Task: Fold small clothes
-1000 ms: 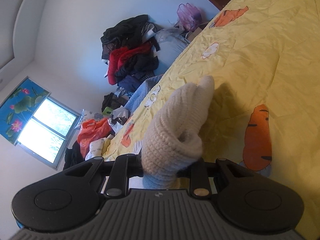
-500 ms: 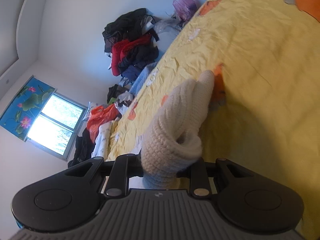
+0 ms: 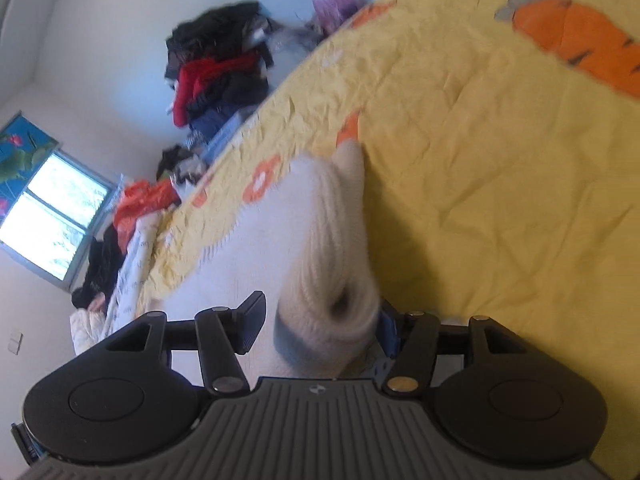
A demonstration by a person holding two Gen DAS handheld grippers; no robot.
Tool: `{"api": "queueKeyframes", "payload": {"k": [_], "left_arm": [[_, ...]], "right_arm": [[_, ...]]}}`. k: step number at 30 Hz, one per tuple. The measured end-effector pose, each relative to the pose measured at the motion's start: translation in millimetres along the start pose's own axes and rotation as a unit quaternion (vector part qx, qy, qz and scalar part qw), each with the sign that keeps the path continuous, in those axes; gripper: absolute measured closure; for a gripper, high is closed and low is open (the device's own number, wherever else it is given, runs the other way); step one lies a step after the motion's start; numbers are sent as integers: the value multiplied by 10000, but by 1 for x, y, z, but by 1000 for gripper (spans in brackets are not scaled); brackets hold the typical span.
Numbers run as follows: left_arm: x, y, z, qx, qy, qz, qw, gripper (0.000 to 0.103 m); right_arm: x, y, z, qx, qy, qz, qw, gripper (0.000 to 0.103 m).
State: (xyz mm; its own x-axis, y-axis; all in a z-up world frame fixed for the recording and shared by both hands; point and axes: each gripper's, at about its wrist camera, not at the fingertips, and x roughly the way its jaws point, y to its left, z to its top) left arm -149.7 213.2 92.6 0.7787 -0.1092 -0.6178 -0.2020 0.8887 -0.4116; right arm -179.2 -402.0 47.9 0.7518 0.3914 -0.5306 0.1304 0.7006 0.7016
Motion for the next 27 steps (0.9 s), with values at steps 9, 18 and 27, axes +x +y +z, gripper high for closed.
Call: {"api": "queueKeyframes", "payload": {"k": [9,18,27], "left_arm": [[103,-76,67,1343,-38,190,9908,13],[225,-122,56,2465,795,619,9639,15],[224,-119,62,2269,541,533,9709,86]], "right_arm": [[60,67,96,-1681,-45,42,9857,32],[196,89,118,-2567,1144,-803,9563,34],[189,85,114,-2730,838,-293,9579,90]]}}
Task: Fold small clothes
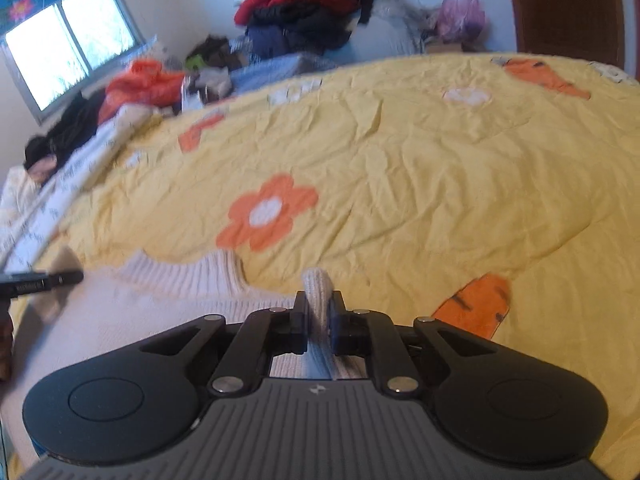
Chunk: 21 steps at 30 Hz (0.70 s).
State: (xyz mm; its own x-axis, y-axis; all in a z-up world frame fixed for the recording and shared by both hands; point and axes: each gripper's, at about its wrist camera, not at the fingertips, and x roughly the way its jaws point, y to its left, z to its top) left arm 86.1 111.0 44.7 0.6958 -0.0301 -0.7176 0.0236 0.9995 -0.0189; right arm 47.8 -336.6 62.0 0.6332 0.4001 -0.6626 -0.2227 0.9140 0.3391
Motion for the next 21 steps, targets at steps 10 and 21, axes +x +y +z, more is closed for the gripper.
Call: {"api": "queueKeyframes", "payload": {"k": [10,21], "left_arm": [[24,-3,-5,49,-39,281,9996,89],[-28,-6,-3,-77,-404,394,9984,80]], "right_arm": [[8,-26,-19,390,-210,-331,9985,91],[-44,13,-20,97,-1033,-664,9924,48]]}}
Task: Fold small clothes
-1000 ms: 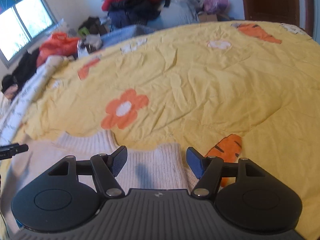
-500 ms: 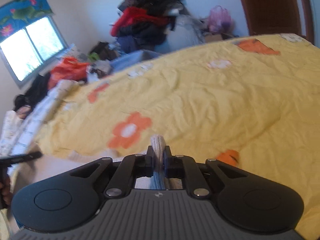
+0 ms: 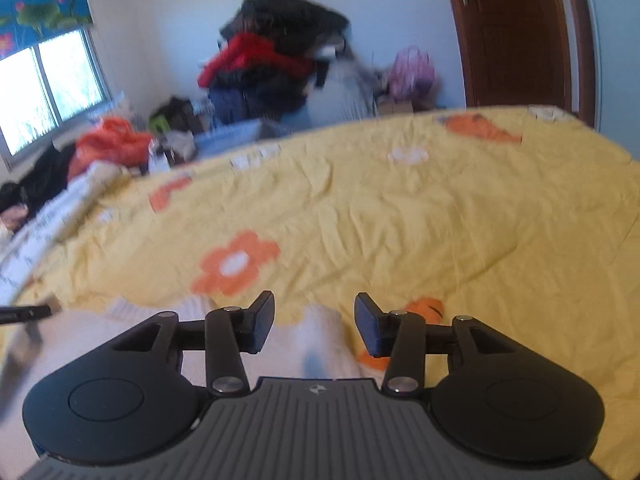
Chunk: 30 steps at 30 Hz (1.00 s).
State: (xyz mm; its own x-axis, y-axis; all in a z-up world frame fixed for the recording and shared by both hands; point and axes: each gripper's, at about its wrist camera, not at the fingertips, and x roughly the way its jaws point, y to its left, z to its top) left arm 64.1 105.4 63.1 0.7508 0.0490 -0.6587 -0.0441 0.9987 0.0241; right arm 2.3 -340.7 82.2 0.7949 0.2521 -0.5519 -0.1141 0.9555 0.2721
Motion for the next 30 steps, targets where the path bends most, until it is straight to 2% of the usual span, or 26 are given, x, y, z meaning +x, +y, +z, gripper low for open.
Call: {"api": "queueKeyframes", "payload": {"k": [2,5,8,9,11,13,17,19,21,22,24,25,28,30], "left_arm": [[-8,-8,2,-89,-133,-103,9998,79],[0,-30,-1,22,-55,-314,9995,76],[24,-42,-14,230,240,-145,9993,76],[30,-41,-21,255,244,-135,9993,76],[31,-35,-28,224,4,-234,9995,74],[38,-30,-26,119,-32,-265,9996,71],[43,-30,-19,94,-14,-183,9998,69],[30,-26,-20,-6,-64,-150,9999,69],[2,-17,-27,-153,-284,-135,9994,70],[-16,-14,-32,-177,-434,-122,9988,64],[-48,-10,-48,-289,-698,-149,9970,42],[-62,-10,-58,-309,-783,-261,9961,27],[-75,-21,-85,3,-739,-352,9966,25],[-63,-26,-100,131,-413,-236,9988,24]], "right_arm": [[-11,15,-1,-18,-138,236,9996,37],[-7,42,-6,-294,-90,411,9987,36],[18,52,-13,-599,216,135,9979,36],[26,51,-19,-752,328,-70,9966,36],[44,41,-33,-1011,705,-653,9902,36],[40,23,-31,-623,600,-389,9955,38],[46,23,-33,-725,642,-500,9940,37],[43,24,-34,-687,615,-522,9944,37],[29,22,-32,-459,456,-537,9965,38],[14,23,-31,-378,320,-583,9971,34],[-15,28,-32,-394,105,-409,9983,31],[-27,32,-34,-401,63,-244,9989,28],[-48,51,-51,-688,193,135,9974,23],[-50,66,-68,-1182,264,8,9926,23]]}}
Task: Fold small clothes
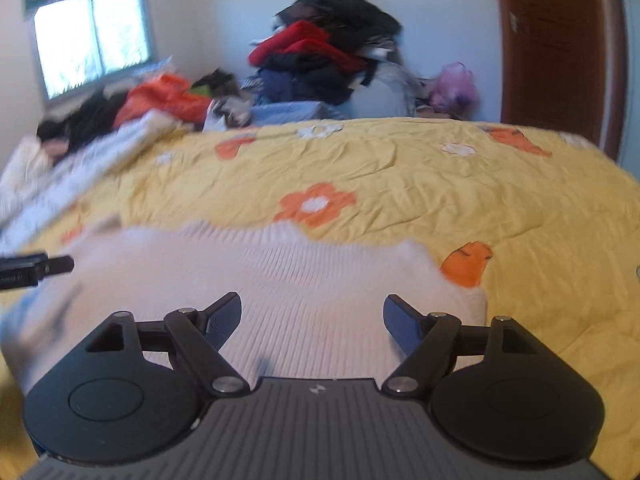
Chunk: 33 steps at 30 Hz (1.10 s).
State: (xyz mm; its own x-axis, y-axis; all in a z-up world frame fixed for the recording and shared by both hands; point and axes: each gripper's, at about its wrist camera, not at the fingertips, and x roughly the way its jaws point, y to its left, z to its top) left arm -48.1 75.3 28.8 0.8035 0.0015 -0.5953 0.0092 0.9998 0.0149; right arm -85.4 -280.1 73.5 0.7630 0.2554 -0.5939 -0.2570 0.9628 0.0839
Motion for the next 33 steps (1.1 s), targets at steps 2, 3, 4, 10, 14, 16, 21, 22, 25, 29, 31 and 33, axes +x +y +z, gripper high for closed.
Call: {"api": "queueKeyframes", "payload": {"k": [2,3,4,10,14,16,21,22,25,29,31,33], "left_arm": [[4,4,-13,6,-230,-33,9997,21],[8,5,-15,51,-246,-41,9997,21],[9,6,-13,-20,-199,-48,9998,19],[-21,21,-1,-494,4,-149,9987,21],[-64,45,-13,-1138,-273,-478,9920,21],[-74,45,-17,-1227,-309,-775,9889,21],[-53,24,-32,-888,376,-689,9930,21],[-50,21,-35,-711,361,-603,9950,21],[-48,15,-39,-359,327,-506,9975,20],[-72,33,-34,-737,197,-734,9944,20],[-88,45,-36,-1017,25,-592,9931,19],[-97,59,-44,-1477,33,-393,9882,18]], "right_arm": [[12,8,-15,-429,276,-360,9980,21],[13,10,-25,-647,96,-363,9972,19],[13,5,-32,-612,-48,-276,9977,18],[6,6,-6,-217,388,-300,9986,21],[-31,29,-1,-27,-129,316,9994,17],[-38,52,1,-173,-200,673,9974,17],[-20,128,-8,-1220,-58,1174,9855,17],[-13,138,-12,-1389,52,1212,9829,16],[12,158,-38,-1856,587,1046,9753,10],[-7,157,-35,-1774,526,1138,9761,11],[-20,143,-29,-1500,383,1197,9807,11],[-32,127,-25,-1279,142,1128,9853,9]]}}
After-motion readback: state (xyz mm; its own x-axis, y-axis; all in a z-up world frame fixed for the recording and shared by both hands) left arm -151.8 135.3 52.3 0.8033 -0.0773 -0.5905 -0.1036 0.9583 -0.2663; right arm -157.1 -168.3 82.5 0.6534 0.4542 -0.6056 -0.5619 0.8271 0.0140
